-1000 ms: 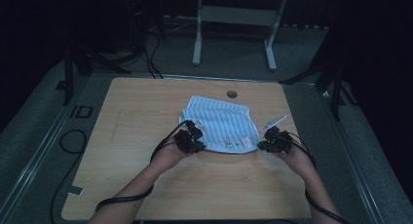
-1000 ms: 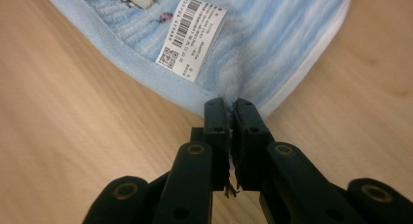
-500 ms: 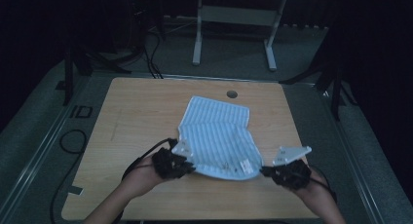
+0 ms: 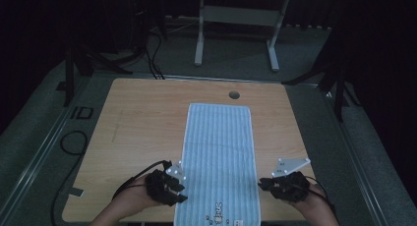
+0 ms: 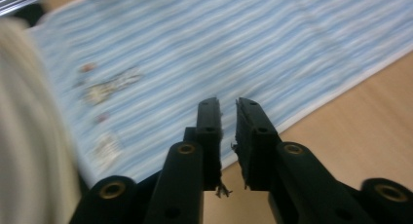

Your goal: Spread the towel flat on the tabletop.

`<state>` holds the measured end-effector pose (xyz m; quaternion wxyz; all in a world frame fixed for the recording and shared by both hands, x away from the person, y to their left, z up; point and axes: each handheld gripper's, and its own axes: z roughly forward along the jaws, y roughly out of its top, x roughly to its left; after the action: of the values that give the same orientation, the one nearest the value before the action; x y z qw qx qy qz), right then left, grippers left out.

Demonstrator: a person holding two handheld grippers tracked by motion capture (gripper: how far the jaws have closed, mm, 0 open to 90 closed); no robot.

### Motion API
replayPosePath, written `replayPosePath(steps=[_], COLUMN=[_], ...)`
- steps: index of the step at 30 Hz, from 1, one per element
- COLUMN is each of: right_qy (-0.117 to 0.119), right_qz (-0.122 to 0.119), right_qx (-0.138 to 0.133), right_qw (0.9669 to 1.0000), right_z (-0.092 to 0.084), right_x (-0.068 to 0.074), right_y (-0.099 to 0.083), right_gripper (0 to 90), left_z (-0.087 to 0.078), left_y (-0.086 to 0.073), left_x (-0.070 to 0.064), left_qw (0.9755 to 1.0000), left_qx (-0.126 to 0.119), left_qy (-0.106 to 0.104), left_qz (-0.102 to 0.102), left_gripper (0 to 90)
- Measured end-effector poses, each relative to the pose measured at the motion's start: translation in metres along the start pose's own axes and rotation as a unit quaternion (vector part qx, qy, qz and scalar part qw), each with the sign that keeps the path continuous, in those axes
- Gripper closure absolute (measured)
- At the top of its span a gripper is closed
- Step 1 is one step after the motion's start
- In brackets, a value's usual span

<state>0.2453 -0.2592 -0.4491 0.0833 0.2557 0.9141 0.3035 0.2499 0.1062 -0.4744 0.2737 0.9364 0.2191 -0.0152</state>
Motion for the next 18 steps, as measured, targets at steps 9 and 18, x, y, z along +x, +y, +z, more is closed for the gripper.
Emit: replayPosePath(steps=[9,18], right_qy=[-0.034,-0.059], right_qz=[0.016,0.039], right_qx=[0.01,0.018], right_qw=[0.9992,0.9973], right_z=[0.048,0.082], right_x=[-0.051,-0.081], right_y=[0.026,0.039], right_gripper=[89.8,89.8], left_z=[0.022,0.042], left_y=[0.022,0.029], left_x=[0.058,0.093], left_qw=[0.9951,0.9872], left_qx=[-0.02,-0.038], left_qy=[0.088,0.133], left_qz=[-0.04,-0.079], left_gripper=[78.9,87.0])
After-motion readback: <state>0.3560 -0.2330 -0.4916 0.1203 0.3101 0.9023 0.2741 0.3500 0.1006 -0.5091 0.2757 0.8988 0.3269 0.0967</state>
